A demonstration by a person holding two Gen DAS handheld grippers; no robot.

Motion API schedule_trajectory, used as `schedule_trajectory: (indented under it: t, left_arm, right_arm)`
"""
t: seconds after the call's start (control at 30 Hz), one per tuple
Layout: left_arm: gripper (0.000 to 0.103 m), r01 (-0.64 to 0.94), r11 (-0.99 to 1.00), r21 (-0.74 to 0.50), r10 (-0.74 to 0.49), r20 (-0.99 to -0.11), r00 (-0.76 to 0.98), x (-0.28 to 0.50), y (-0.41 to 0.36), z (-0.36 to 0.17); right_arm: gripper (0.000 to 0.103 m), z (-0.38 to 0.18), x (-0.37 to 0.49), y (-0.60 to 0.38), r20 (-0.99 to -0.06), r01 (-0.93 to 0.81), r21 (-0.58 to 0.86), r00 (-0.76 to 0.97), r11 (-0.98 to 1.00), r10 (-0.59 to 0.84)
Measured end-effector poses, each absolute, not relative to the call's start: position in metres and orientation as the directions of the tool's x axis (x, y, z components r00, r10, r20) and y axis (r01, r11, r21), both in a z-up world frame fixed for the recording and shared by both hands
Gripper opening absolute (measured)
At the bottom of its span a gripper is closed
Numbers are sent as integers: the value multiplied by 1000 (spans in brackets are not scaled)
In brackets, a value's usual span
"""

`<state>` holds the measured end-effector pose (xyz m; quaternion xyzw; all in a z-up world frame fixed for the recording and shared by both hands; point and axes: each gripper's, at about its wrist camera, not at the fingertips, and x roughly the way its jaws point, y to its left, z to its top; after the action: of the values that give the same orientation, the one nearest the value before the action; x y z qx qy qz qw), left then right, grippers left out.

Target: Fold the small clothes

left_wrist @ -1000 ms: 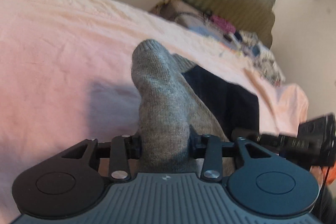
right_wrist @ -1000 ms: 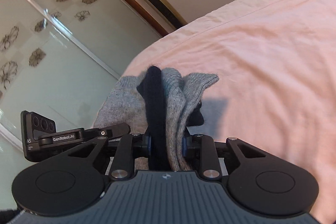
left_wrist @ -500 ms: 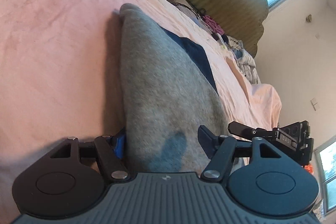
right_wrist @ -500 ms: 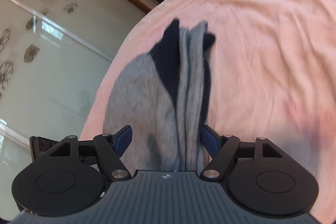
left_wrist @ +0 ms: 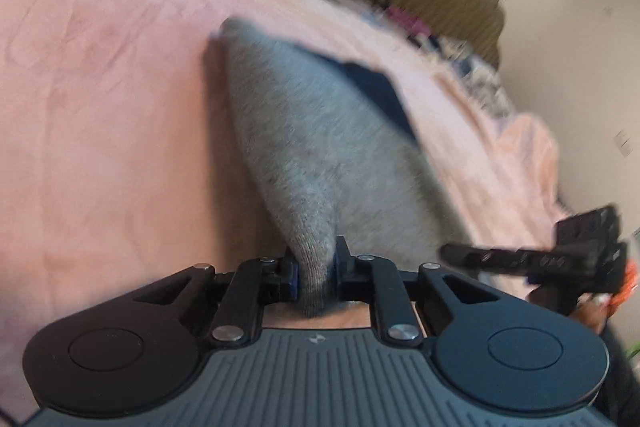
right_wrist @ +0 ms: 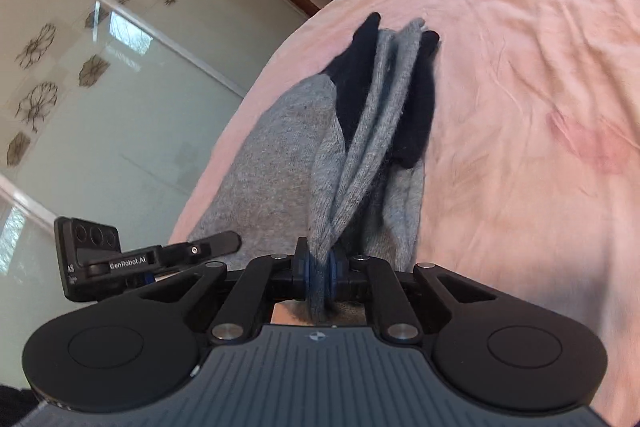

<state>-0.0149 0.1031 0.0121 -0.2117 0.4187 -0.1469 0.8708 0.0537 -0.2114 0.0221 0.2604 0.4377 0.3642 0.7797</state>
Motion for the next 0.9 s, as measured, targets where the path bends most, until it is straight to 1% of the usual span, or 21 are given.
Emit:
schedule_trajectory:
  t: [0.03,0.07,0.13,0.17,0.2,0.23,0.27,0.3,0.33,0.37,0.4,0.43,0.5,0.53,0.57,0.63,0.67,0.7,0.77,0.83,0.9]
  left_arm:
    - [23,63,880,-470,-406,-678,613,-20,105,9]
    - [23,61,882,-468,-399,-669,627,-26,107,12]
    - [25,68,919,-389,-329,-658,678,-38,106,31]
    - [25,73,942,-328,-276,-630,726,-44,101,44]
    - [28,73,960,-269,-223,-587,778,-48,95,55]
    - [37,82,971,-223,-194,-542,818,-50,88,66]
    - [47,97,977,-189,-180,-499,848,-49,78,73]
    - [75,111,981,-159,-173,-457,872,-46,68,76]
    - [92,135,983,-126,-176,-415,892,-41,56,76]
    - [92,163,983,-90,-185,-388,903,-35,43,71]
    - [92,177,983,-58,-185,-391,902,-26,31,63]
    - [92,183,983,-26,-177,-419,890,-15,20,52]
    - [92,177,984,9,-145,-533,834,11,4,27]
    - [93,176,984,32,-127,-564,816,18,1,14]
    - [94,175,982,76,-103,-563,820,18,-3,7]
    - [95,199,980,32,-147,-560,815,18,3,11]
    - [95,205,979,18,-159,-562,811,16,7,9]
    - [96,214,977,12,-170,-562,809,16,10,8]
    - [98,222,975,1,-183,-560,808,16,12,9]
    - [102,224,975,-17,-195,-557,807,20,15,9]
    - [103,213,976,-32,-195,-553,810,20,16,8]
  right_arm:
    - [16,16,51,-214,-513,-317,722,353,616,783]
    - [22,11,50,-219,-524,-291,724,358,626,773]
    - [28,13,48,-231,-495,-260,744,405,616,769]
    - [40,21,48,-234,-479,-260,739,445,621,756]
    - [58,29,50,-235,-469,-267,724,487,636,737]
    - [68,39,53,-234,-459,-274,706,526,653,716]
    - [83,48,60,-229,-444,-288,687,561,667,699]
    - [86,57,69,-222,-423,-308,677,581,668,696]
    - [86,64,81,-213,-402,-320,676,594,664,696]
    - [86,70,95,-203,-386,-322,684,601,654,699]
    - [87,73,112,-194,-370,-318,706,595,632,713]
    - [87,74,130,-181,-355,-311,738,576,599,736]
    - [87,72,162,-154,-349,-309,762,544,569,763]
    - [87,69,173,-142,-373,-311,746,537,589,757]
    - [88,61,182,-130,-414,-301,729,521,615,746]
    - [88,38,195,-116,-521,-294,655,491,696,698]
    - [83,31,191,-119,-517,-336,599,531,727,671]
    - [76,25,188,-126,-501,-351,587,551,730,668]
    - [71,21,187,-136,-482,-331,624,550,708,682]
    - [71,33,185,-130,-528,-326,587,540,741,655]
    - [76,50,180,-124,-522,-319,588,551,743,651]
